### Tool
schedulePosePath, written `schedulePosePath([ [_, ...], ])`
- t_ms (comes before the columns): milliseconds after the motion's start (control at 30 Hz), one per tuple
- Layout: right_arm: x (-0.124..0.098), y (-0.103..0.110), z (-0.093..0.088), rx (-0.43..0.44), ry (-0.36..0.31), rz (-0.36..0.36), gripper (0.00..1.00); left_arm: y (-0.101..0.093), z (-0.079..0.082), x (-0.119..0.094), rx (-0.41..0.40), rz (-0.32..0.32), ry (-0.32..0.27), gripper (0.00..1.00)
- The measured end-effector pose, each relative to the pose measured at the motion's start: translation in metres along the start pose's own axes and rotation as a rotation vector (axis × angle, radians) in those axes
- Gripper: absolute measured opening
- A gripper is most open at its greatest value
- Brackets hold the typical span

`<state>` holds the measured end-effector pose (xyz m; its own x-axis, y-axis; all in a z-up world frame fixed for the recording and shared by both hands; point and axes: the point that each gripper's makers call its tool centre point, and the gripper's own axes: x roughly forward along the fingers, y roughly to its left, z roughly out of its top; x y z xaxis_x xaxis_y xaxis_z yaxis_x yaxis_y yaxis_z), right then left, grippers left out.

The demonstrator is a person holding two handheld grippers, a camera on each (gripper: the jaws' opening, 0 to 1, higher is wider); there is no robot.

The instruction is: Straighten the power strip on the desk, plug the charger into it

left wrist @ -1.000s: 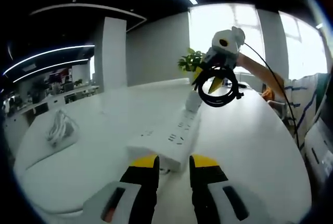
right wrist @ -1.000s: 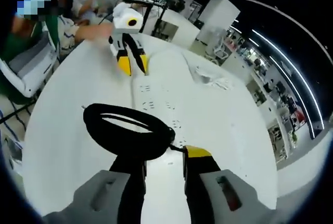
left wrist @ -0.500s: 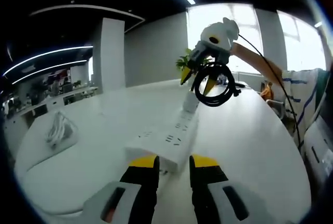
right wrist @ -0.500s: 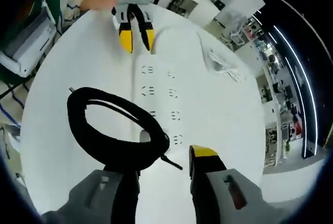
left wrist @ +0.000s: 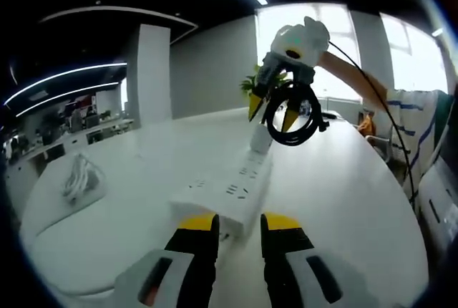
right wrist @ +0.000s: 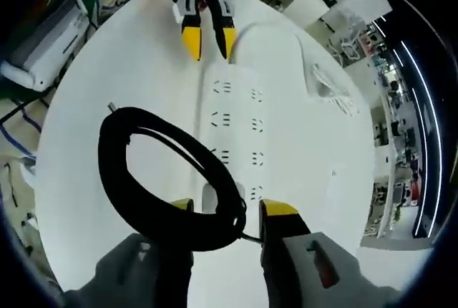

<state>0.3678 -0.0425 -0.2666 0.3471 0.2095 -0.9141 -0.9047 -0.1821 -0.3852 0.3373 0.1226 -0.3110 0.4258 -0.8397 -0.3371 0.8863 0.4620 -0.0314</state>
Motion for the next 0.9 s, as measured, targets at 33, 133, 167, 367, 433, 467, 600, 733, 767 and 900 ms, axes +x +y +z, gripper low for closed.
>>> schedulePosePath([
  [33,0.001,0.0,-0.001,-0.009,0.014,0.001,0.36,0.0,0.0,0.0,0.0,0.0,-0.001,0.23],
  [133,0.005,0.001,-0.003,-0.003,0.044,0.017,0.36,-0.002,0.0,0.0,0.003,-0.004,0.0,0.23],
  [167,0.004,0.0,-0.003,-0.002,0.044,0.016,0.35,-0.003,-0.001,0.0,0.006,-0.005,0.001,0.23],
  [367,0.006,-0.006,0.008,0.0,-0.022,0.006,0.36,-0.005,-0.002,0.001,0.006,-0.008,0.001,0.23],
  [433,0.008,-0.005,0.006,0.021,-0.004,0.021,0.36,-0.004,-0.002,0.001,0.008,-0.007,0.003,0.23],
  [467,0.009,-0.005,0.006,0.021,-0.001,0.023,0.36,-0.004,-0.003,0.001,0.009,-0.005,0.003,0.23],
  [600,0.015,-0.005,0.003,0.02,0.022,0.033,0.35,-0.004,-0.002,0.001,0.006,-0.004,0.001,0.23],
  [733,0.018,-0.001,0.004,0.034,0.016,0.058,0.32,-0.004,-0.003,0.001,0.01,-0.005,0.005,0.23],
  [767,0.019,0.001,0.004,0.044,0.012,0.066,0.31,-0.005,-0.003,0.001,0.011,-0.006,0.005,0.23],
  [900,0.021,0.006,0.004,0.075,-0.001,0.085,0.25,-0.005,-0.004,0.002,0.013,-0.004,0.009,0.23],
])
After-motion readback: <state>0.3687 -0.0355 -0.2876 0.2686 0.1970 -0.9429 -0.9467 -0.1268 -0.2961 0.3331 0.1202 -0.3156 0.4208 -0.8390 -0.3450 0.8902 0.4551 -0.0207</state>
